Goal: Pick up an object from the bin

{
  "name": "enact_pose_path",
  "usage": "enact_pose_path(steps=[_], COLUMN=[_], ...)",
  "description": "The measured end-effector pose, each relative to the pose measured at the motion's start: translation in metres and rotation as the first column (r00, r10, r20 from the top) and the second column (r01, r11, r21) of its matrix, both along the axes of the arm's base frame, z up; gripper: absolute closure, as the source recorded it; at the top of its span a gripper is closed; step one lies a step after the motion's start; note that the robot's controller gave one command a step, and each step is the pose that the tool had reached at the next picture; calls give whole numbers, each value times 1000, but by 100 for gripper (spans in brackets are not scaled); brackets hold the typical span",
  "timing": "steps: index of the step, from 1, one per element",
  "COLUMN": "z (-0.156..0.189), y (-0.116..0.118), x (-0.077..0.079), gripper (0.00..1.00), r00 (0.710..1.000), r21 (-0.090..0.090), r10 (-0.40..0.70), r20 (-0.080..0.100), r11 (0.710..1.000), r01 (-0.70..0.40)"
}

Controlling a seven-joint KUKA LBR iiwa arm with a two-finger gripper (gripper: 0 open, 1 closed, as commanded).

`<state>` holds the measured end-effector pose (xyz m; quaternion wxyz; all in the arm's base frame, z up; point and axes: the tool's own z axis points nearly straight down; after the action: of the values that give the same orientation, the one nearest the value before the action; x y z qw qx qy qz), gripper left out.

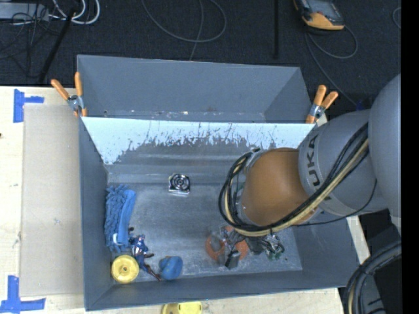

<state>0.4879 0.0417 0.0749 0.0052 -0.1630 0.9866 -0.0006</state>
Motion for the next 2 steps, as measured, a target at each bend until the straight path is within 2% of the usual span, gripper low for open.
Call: enact_pose_path(steps=[2], z=[5], y=[0], x=[-2], gripper=[100], r00=[1000], r21=[0], r10=[-1], r20=[-5], r11=[1000], r01=[1])
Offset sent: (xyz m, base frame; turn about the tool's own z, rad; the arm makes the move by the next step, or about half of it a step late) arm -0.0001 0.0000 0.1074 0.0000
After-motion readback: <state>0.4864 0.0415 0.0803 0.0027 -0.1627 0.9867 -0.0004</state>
